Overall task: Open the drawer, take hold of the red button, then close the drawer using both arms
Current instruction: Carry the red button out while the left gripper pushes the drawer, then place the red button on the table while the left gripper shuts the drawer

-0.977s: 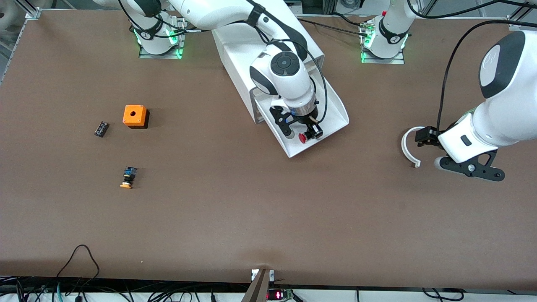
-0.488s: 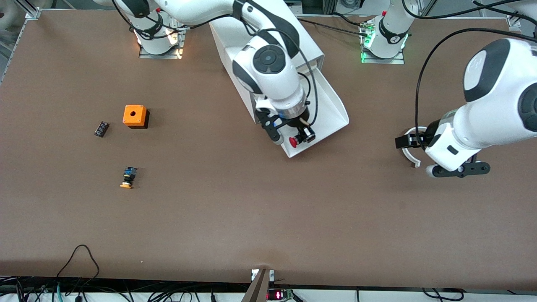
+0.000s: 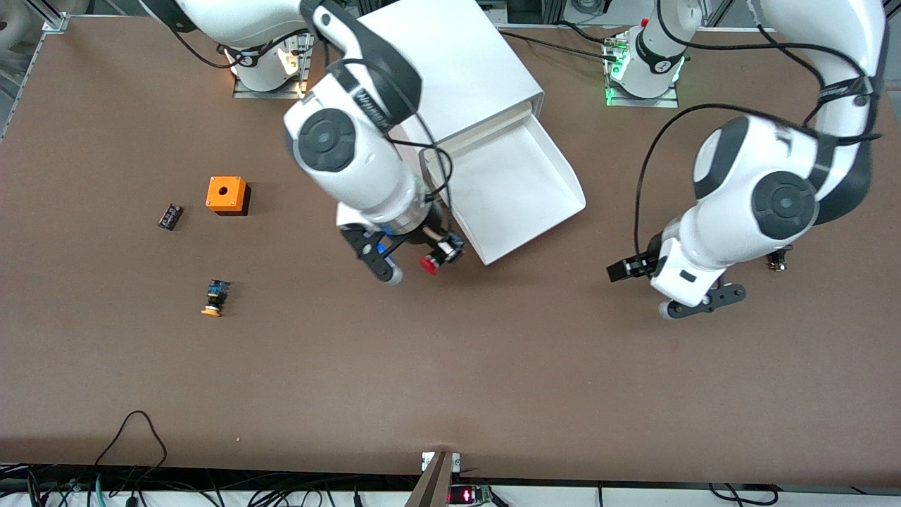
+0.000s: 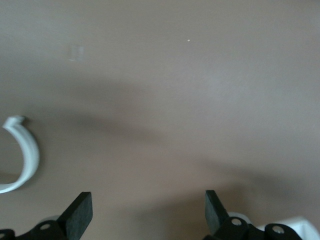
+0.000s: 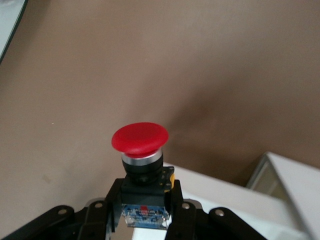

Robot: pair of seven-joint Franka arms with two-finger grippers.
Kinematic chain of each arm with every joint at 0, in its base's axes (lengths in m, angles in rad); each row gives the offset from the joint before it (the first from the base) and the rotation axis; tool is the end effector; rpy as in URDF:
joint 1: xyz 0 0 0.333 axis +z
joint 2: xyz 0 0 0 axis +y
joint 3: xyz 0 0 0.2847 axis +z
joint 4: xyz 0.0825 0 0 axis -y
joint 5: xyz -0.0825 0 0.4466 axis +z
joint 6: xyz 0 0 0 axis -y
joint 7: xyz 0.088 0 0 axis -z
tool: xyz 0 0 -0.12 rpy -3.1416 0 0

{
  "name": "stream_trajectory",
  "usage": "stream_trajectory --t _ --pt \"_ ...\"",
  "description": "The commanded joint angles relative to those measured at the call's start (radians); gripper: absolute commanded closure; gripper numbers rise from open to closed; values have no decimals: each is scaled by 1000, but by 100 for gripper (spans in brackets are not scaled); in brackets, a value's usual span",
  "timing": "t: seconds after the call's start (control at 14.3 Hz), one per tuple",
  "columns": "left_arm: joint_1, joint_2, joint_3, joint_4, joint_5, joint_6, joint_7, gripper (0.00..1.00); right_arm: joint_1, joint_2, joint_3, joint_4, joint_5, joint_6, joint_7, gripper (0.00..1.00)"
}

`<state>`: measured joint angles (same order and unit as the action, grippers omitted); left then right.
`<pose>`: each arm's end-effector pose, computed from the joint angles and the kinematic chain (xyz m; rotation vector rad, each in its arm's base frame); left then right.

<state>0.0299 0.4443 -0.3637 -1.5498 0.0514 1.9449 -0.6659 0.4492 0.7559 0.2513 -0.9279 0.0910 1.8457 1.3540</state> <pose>0.6892 -0.2086 0.3401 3.0113 0.5226 -0.1050 0.6596 0.4757 0.4244 -2.6476 1.0460 0.1756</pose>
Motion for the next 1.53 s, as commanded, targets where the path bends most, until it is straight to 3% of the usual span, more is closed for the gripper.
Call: stream_trajectory --t 0.0,0.21,0.35,0.56,0.84,1.47 --pt "-13 -24 -23 -145 -13 181 -124 1 -90 -7 20 -20 13 -71 -221 100" --pt "-82 -21 -20 -219 28 259 -211 6 -168 -7 19 -64 3 -106 -422 100" --pt "-97 -19 -23 -248 90 269 -300 6 -228 -6 19 -112 -3 -94 -542 100" --pt "-148 -15 -23 -274 93 269 -392 6 -303 -7 14 -190 -45 -69 -709 100" --pt "-185 -16 -31 -300 91 244 -439 3 -388 -7 5 -331 -82 64 -877 100" --pt "-176 -13 -124 -303 71 167 -406 3 -520 5 -20 -587 -94 349 -1150 100"
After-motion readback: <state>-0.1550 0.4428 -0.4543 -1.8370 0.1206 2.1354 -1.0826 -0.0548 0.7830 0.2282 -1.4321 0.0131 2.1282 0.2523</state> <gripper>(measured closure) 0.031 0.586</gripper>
